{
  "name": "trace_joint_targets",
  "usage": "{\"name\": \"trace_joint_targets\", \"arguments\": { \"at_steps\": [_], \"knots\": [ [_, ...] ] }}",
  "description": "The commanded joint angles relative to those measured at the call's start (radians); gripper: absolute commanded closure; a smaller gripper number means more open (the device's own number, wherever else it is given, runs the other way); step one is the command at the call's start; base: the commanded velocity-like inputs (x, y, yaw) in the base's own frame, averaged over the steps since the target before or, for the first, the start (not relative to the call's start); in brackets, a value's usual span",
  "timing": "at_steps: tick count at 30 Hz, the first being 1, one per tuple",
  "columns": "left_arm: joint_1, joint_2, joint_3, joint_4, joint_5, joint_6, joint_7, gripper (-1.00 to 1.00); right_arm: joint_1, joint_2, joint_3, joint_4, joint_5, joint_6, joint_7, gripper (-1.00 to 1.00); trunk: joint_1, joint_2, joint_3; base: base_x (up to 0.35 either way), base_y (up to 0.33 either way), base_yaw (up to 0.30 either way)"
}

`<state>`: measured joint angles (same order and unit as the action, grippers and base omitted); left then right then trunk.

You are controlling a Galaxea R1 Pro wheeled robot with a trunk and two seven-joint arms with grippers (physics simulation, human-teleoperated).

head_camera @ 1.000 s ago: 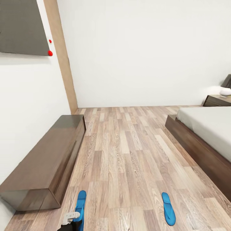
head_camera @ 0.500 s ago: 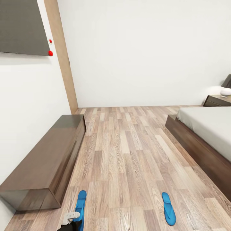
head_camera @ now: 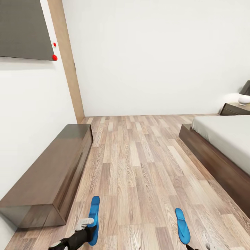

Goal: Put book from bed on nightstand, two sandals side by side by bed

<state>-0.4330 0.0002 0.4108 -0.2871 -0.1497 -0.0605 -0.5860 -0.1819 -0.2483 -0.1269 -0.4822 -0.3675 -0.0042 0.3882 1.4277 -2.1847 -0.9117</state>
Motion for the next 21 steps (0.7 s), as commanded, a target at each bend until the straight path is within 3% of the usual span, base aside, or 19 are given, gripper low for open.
{"name": "trace_joint_targets", "arguments": {
  "at_steps": [1, 4, 9, 13, 16, 18, 21],
  "knots": [
    [-0.002, -0.012, 0.006, -0.041, -0.016, 0.03, -0.007, 1.0, -0.001, 0.0, -0.003, 0.001, -0.007, 0.0, 0.006, -1.0, 0.0, 0.0, -0.001, 0.0, 0.0, 0.0],
    [-0.004, -0.049, 0.005, -0.162, -0.016, 0.126, -0.014, 1.0, -0.001, 0.0, -0.003, 0.001, -0.008, 0.0, 0.007, -1.0, 0.0, 0.0, -0.001, 0.0, 0.0, 0.0],
    [-0.004, -0.067, -0.01, -0.23, -0.016, 0.162, -0.043, 1.0, -0.001, -0.003, -0.003, 0.001, -0.007, 0.0, 0.006, -1.0, 0.0, 0.0, -0.001, 0.0, 0.0, 0.0],
    [-0.004, -0.068, -0.095, -0.256, -0.015, 0.167, -0.057, 1.0, -0.001, -0.009, -0.004, 0.001, -0.007, 0.0, 0.005, -1.0, 0.0, 0.0, -0.001, 0.0, 0.0, 0.0],
    [-0.004, -0.069, -0.124, -0.282, -0.014, 0.169, -0.059, 1.0, -0.001, -0.015, -0.009, -0.01, -0.007, 0.002, -0.008, -1.0, 0.0, 0.0, -0.001, 0.0, 0.0, 0.0],
    [-0.004, -0.069, -0.131, -0.289, -0.013, 0.169, -0.06, 1.0, -0.002, -0.039, -0.014, -0.042, -0.006, 0.012, -0.094, -1.0, 0.0, 0.0, -0.001, 0.0, 0.0, 0.0],
    [-0.004, -0.07, -0.135, -0.292, -0.013, 0.169, -0.06, 1.0, -0.003, -0.053, -0.015, -0.146, 0.0, 0.047, -0.238, -1.0, 0.0, 0.0, -0.001, 0.0, 0.0, 0.0]
  ]
}}
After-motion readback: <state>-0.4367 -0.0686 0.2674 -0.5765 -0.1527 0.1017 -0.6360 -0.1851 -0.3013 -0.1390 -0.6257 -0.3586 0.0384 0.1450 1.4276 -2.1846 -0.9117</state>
